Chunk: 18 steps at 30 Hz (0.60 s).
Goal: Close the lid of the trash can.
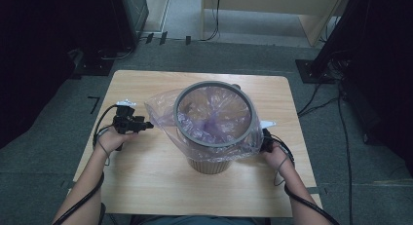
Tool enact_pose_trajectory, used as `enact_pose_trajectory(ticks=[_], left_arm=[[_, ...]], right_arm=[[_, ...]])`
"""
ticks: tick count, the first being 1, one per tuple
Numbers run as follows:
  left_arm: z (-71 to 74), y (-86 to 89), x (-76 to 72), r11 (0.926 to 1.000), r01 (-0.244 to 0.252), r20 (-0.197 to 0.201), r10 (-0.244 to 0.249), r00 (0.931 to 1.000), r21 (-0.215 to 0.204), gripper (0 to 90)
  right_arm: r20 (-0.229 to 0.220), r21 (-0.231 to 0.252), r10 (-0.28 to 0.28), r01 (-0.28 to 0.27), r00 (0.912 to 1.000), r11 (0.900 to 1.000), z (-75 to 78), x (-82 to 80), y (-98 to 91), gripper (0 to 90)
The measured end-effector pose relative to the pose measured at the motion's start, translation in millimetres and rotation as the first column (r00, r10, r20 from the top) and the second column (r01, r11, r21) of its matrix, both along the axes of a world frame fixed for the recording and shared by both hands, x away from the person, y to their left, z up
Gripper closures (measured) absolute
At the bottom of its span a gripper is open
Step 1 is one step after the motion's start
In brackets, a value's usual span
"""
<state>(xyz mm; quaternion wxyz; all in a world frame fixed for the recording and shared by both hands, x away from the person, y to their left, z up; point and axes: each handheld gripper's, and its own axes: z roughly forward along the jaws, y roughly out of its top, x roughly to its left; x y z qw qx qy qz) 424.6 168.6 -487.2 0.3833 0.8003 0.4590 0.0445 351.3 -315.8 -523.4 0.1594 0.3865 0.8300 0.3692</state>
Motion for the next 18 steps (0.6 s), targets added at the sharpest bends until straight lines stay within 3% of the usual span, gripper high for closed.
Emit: enact_pose_trajectory(ticks=[13, 18], left_arm=[[-15.5, -0.8, 4.3, 0.9994, -0.023, 0.013, 0.023, 0.9997, 0.024, 35.6], [-18.3, -0.8, 3.5, 0.9995, -0.012, 0.055, 0.010, 0.9984, 0.030, 35.1]], right_arm=[[0.000, 0.000, 0.001, -0.001, 1.0000, 1.0000, 0.0, 0.1, 0.0, 13.2], [-0.001, -0.001, 0.003, -0.003, 1.0000, 1.0000, 0.1, 0.2, 0.2, 13.2]])
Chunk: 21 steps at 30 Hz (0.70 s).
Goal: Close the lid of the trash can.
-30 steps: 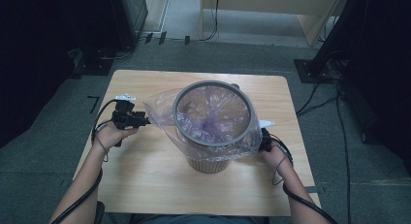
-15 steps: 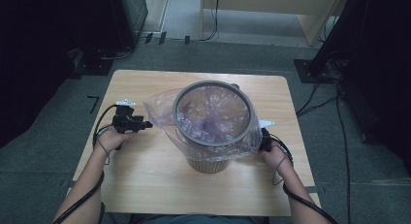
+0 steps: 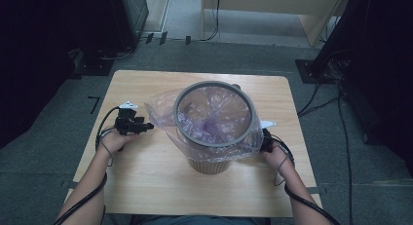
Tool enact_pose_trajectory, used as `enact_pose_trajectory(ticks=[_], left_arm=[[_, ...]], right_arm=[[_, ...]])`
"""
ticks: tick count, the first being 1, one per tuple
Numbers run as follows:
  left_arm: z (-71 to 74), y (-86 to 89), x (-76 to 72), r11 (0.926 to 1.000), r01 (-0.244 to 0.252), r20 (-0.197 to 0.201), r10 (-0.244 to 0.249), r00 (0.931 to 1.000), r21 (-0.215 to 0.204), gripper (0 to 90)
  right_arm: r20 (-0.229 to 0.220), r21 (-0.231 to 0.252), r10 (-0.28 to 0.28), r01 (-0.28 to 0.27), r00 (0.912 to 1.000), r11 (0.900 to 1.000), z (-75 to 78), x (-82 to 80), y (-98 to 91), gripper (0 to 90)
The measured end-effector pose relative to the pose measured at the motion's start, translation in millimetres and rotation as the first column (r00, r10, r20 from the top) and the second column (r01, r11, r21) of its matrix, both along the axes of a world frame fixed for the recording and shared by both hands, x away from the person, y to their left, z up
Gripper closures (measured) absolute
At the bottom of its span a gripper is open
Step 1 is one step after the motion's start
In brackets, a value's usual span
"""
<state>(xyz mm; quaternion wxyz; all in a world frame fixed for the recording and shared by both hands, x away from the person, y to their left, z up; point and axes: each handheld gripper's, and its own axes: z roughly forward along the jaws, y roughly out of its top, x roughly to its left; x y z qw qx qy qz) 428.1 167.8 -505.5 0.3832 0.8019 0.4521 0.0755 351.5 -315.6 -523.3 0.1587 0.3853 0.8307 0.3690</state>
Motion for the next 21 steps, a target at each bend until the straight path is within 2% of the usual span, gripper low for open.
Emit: enact_pose_trajectory(ticks=[3, 5, 7, 9, 13, 21], left_arm=[[-3.5, -0.6, -1.7, 0.9998, 0.022, 0.042, -0.022, 0.9989, 0.001, 32.0], [-6.0, -2.8, -4.0, 0.9984, 0.046, 0.086, -0.049, 0.9951, 0.032, 29.7], [-7.7, -4.3, -5.3, 0.9970, 0.059, 0.112, -0.064, 0.9916, 0.051, 28.0], [-9.5, -4.8, -6.2, 0.9974, 0.060, 0.124, -0.065, 0.9901, 0.040, 26.1], [-10.6, -3.0, -6.2, 0.9984, 0.054, 0.125, -0.055, 0.9906, 0.015, 25.6], [-10.6, -3.2, -6.4, 0.9988, 0.047, 0.124, -0.048, 0.9911, 0.013, 25.6]], right_arm=[[0.000, -0.001, 0.002, -0.002, 1.0000, 1.0000, 0.0, 0.2, 0.1, 13.0], [0.000, -0.001, 0.002, -0.002, 1.0000, 1.0000, 0.0, 0.2, 0.2, 13.1], [0.000, -0.001, 0.002, -0.002, 1.0000, 1.0000, 0.0, 0.2, 0.2, 13.0], [-0.001, -0.001, 0.002, -0.002, 1.0000, 1.0000, 0.1, 0.2, 0.2, 13.0], [0.000, -0.001, 0.002, -0.002, 1.0000, 1.0000, 0.0, 0.2, 0.2, 13.0], [-0.001, -0.001, 0.002, -0.002, 1.0000, 1.0000, 0.0, 0.2, 0.2, 13.0]])
